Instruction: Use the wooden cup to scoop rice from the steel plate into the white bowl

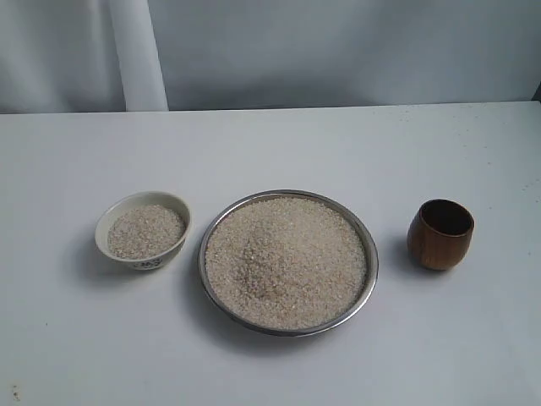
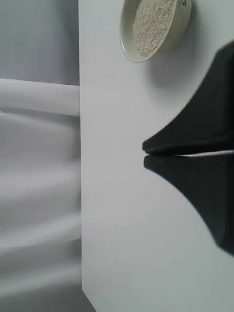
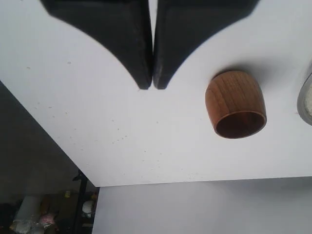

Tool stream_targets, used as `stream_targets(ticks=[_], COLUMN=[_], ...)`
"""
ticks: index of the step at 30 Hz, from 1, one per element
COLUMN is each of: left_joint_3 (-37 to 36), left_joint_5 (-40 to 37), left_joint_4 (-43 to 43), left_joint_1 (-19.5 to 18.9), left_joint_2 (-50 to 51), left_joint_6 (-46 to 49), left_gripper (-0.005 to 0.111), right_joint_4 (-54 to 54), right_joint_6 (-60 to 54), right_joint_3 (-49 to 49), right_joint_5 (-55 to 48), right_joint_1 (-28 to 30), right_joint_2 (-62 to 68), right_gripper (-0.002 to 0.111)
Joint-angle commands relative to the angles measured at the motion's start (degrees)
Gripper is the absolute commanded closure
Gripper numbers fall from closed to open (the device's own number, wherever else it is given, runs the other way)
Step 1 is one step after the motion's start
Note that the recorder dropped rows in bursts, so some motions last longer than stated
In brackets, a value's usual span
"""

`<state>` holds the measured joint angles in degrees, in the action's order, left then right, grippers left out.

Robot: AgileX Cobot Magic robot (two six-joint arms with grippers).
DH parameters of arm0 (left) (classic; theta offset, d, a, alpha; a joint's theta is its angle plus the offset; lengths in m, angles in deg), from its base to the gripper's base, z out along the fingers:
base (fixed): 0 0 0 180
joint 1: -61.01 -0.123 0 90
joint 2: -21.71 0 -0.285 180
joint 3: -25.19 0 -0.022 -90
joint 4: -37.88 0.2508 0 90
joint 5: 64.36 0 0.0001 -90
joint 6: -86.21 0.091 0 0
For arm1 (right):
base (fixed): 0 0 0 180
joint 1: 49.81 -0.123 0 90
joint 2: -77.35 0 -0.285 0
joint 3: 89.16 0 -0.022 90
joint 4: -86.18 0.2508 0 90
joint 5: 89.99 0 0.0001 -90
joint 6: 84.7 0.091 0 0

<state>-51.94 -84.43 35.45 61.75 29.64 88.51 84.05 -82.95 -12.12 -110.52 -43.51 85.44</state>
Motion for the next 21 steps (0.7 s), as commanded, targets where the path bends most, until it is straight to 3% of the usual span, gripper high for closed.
stream_targets(ticks=[1,14,21], left_joint_3=[-0.09,-0.09,-0.09], left_joint_5=[0.33,0.33,0.33], left_joint_4=[0.02,0.02,0.02], left_joint_1=[0.15,0.15,0.15], left_joint_2=[-0.14,-0.14,-0.14], left_joint_6=[-0.22,-0.22,-0.22], left_gripper=[0.107,0.107,0.107], right_joint_4=[0.17,0.17,0.17], right_joint_6=[0.27,0.27,0.27], right_joint_3=[0.18,0.18,0.18], right_joint_5=[0.88,1.51,12.64], right_joint_1=[0.46,0.46,0.46], right_joint_2=[-0.31,-0.31,-0.31], right_gripper=[0.108,0.108,0.108])
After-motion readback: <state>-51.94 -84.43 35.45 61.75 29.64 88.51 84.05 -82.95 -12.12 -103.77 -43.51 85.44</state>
